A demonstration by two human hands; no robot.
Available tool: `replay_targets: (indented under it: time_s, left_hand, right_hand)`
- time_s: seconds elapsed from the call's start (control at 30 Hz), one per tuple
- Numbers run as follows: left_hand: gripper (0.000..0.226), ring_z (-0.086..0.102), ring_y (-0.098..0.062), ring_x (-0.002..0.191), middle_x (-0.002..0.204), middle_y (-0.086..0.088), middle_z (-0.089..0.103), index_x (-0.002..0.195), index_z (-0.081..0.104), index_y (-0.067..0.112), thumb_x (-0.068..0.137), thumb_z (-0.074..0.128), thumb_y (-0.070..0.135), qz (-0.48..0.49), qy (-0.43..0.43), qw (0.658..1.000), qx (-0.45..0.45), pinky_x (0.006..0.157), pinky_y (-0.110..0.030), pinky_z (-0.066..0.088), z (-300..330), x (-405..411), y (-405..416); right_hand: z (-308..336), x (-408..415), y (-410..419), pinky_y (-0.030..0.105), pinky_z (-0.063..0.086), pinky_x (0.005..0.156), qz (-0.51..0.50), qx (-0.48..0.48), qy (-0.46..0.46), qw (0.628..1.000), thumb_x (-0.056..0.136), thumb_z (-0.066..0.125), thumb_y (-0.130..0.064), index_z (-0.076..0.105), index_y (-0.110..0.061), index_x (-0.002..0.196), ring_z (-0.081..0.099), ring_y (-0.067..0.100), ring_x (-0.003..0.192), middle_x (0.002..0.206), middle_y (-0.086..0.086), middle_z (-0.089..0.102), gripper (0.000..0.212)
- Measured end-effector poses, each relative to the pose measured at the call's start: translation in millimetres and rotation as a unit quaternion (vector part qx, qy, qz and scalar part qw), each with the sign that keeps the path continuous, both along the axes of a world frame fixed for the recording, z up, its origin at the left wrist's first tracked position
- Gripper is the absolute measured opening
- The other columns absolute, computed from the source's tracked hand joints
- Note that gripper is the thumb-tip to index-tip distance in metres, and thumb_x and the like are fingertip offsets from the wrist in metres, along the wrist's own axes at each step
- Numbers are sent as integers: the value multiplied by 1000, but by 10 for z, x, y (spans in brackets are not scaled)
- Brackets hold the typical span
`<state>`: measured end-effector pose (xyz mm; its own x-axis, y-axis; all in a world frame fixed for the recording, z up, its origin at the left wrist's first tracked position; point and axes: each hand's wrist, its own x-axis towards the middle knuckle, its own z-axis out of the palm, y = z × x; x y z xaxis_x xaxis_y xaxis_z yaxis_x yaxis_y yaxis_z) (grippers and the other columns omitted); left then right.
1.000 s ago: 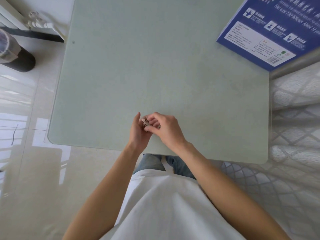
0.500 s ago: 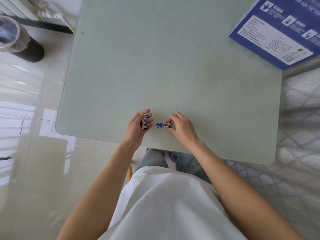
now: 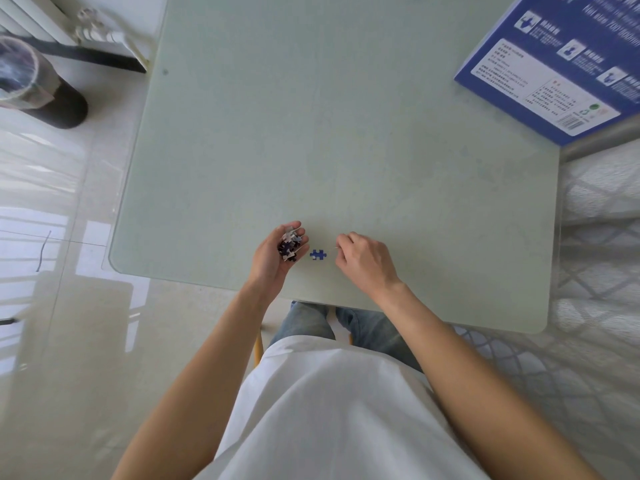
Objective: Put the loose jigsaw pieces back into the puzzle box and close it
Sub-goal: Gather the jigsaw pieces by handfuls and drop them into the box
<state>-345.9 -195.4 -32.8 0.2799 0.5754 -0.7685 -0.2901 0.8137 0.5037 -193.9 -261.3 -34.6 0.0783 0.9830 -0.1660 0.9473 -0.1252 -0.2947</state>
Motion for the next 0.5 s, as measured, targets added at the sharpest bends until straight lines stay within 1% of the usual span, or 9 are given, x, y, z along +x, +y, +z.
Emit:
replay_targets:
  time_s: [0.07, 0.1, 0.17, 0.2, 0.23, 0.3, 0.37, 0.43, 0.5]
  left_hand:
    - [26, 60, -17, 84, 89, -4, 62, 99, 60, 8, 98, 36, 19, 1, -7, 1000, -6, 84, -28, 51, 1, 17, 7]
    - [27, 60, -17, 84, 90, -4, 62, 99, 60, 9, 99, 35, 20, 2, -14, 1000, -10, 82, -28, 51, -2, 27, 14]
    - [29, 61, -16, 83, 90, -4, 63, 99, 60, 10, 99, 34, 23, 1, -27, 999, -22, 79, -29, 52, -1, 48, 19]
    - [30, 61, -16, 81, 89, -4, 63, 98, 60, 10, 99, 34, 25, 0, -32, 999, -29, 78, -29, 51, 1, 58, 19]
    - [31, 61, -16, 80, 89, -3, 62, 98, 61, 11, 99, 34, 26, -2, -38, 999, -36, 79, -29, 49, 0, 71, 16]
    - [32, 60, -16, 79, 87, -2, 63, 99, 61, 13, 99, 33, 28, -5, -53, 998, -45, 81, -31, 47, -8, 89, 4]
    - [31, 61, -15, 79, 86, -2, 63, 101, 60, 12, 99, 33, 28, 1, -71, 996, -49, 77, -30, 50, -23, 89, 11]
    - [30, 62, -15, 80, 87, -3, 62, 101, 58, 11, 99, 33, 27, 13, -93, 994, -51, 75, -29, 53, -40, 73, 33]
    - [29, 61, -16, 81, 87, -3, 61, 101, 57, 11, 99, 33, 26, 16, -93, 994, -45, 78, -30, 53, -48, 34, 61]
  right_hand:
    - [2, 17, 14, 21, 37, 41, -60, 23, 49, 997, 72, 68, -2, 60, -6, 68, 55, 23, 44, 57, 5, 60, 9]
    - [22, 4, 33, 22, 40, 45, -108, 30, 97, 989, 77, 67, -7, 62, -7, 72, 58, 21, 50, 63, 4, 63, 7]
    - [108, -97, 90, 25, 46, 58, -188, 17, 222, 957, 81, 66, -17, 68, -12, 80, 60, 14, 64, 75, 0, 68, 6]
    - [147, -166, 115, 24, 45, 63, -198, 10, 267, 943, 82, 67, -20, 71, -14, 83, 58, 12, 69, 79, -2, 67, 6]
    - [179, -233, 136, 20, 41, 64, -188, 3, 284, 940, 81, 69, -21, 73, -17, 87, 53, 9, 71, 83, -4, 63, 8]
    - [208, -311, 156, 12, 35, 64, -161, -4, 293, 942, 81, 71, -23, 74, -20, 96, 45, 3, 73, 86, -6, 53, 16]
    - [203, -263, 144, 9, 35, 64, -175, 16, 293, 940, 81, 71, -21, 73, -21, 99, 43, -1, 68, 85, -8, 49, 18]
    - [155, -143, 91, 13, 35, 62, -198, 44, 262, 944, 81, 70, -17, 72, -19, 91, 42, 1, 64, 82, -9, 50, 11]
    - [87, -62, 30, 22, 39, 63, -177, 24, 211, 961, 80, 70, -18, 69, -17, 92, 44, 7, 69, 86, -5, 54, 12]
